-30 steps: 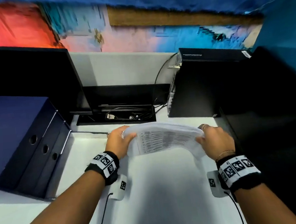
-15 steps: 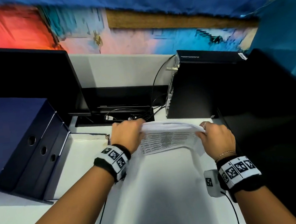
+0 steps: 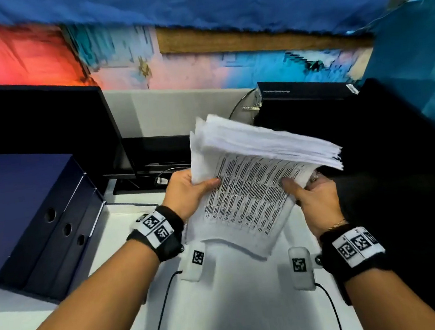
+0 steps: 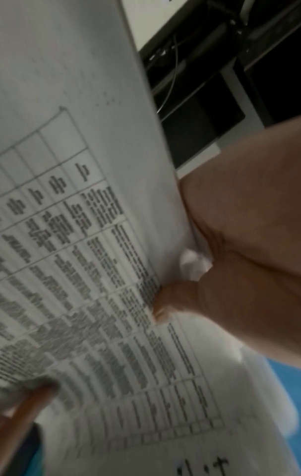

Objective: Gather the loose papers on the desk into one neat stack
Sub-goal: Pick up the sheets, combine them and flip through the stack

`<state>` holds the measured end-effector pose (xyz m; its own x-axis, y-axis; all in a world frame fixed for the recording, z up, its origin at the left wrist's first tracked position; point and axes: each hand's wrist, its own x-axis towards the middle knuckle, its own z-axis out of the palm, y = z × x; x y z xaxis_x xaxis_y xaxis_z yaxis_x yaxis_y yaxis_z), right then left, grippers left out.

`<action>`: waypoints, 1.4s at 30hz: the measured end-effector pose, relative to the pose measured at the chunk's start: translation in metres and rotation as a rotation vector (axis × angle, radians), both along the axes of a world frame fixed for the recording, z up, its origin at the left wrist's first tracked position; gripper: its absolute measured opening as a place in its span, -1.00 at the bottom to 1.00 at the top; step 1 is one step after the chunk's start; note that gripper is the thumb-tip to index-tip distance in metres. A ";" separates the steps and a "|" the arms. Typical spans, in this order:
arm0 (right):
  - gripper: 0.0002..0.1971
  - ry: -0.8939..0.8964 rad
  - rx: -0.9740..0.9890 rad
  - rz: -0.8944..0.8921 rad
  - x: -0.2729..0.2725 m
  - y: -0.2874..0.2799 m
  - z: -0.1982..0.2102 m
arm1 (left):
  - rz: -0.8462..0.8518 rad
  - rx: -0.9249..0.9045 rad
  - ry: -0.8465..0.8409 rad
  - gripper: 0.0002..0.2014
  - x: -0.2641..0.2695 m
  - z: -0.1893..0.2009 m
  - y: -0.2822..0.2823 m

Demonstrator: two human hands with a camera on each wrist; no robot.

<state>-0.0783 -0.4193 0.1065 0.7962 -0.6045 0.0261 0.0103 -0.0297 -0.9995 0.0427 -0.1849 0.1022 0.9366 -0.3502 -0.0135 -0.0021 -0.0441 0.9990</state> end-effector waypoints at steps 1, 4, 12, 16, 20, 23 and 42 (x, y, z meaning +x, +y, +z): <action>-0.80 -0.048 -0.024 -0.012 0.000 0.004 0.004 | 0.063 0.017 -0.052 -0.86 -0.003 -0.001 -0.002; -0.82 -0.136 -0.056 -0.039 -0.002 0.011 0.003 | 0.147 0.076 -0.187 -0.80 -0.014 -0.010 -0.004; -0.85 0.090 0.045 -0.064 -0.008 0.030 -0.032 | 0.109 0.233 -0.180 -0.74 -0.031 -0.033 -0.005; -0.73 0.100 0.098 -0.016 -0.012 0.033 -0.029 | 0.082 0.069 -0.021 -0.61 -0.029 -0.032 -0.001; -0.52 0.062 0.109 0.008 -0.008 0.032 -0.025 | 0.008 -0.035 -0.019 -0.38 -0.026 -0.027 -0.001; -0.44 0.048 0.111 -0.010 -0.003 0.030 -0.024 | -0.010 -0.138 0.019 -0.19 -0.018 -0.024 -0.004; -0.82 -0.207 0.032 -0.214 0.008 0.041 0.012 | 0.271 -0.271 -0.215 -0.79 -0.016 0.013 -0.017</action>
